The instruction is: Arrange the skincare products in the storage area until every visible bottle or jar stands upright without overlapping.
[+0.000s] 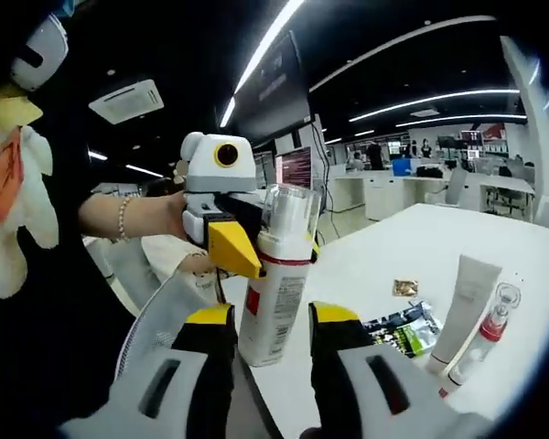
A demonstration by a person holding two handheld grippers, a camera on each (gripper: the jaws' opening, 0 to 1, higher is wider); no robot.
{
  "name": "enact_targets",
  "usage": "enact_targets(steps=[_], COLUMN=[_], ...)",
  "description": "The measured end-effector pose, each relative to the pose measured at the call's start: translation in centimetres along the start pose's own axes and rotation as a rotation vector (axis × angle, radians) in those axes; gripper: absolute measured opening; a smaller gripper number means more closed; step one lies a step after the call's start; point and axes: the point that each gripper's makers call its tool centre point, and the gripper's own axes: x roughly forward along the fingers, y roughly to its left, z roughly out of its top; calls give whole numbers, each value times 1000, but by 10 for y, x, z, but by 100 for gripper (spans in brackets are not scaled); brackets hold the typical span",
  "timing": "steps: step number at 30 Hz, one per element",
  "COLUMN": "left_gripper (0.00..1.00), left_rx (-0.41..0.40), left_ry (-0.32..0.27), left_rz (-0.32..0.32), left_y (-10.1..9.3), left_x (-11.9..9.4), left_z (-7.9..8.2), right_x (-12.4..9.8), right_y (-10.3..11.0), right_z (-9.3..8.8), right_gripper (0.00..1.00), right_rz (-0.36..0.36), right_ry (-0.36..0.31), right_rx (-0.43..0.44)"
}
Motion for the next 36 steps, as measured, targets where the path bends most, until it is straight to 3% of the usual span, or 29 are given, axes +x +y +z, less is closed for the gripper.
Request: enact_targets(steps=[6,10,18,23,36], left_gripper=[14,13,13,13,13], left_rx=[66,100,190,244,269], left_ry=[45,93,173,245,357], left_rz=[4,-1,7,1,-29], left_y=[2,5,12,16,43], left_x=[10,17,36,50,70], left_z=[-6,-17,-34,-51,-94], right_x=[0,0,0,-2,2], right_y=[-4,-19,-38,-47,-74], right_z=[-6,-22,-47,-62,-111], right_gripper=[24,23,22,22,22], right_rz=[-13,-101,-172,-220,-295], right_ry=[16,56,81,137,234], right_rx=[-24,-52,-35,-70,-39])
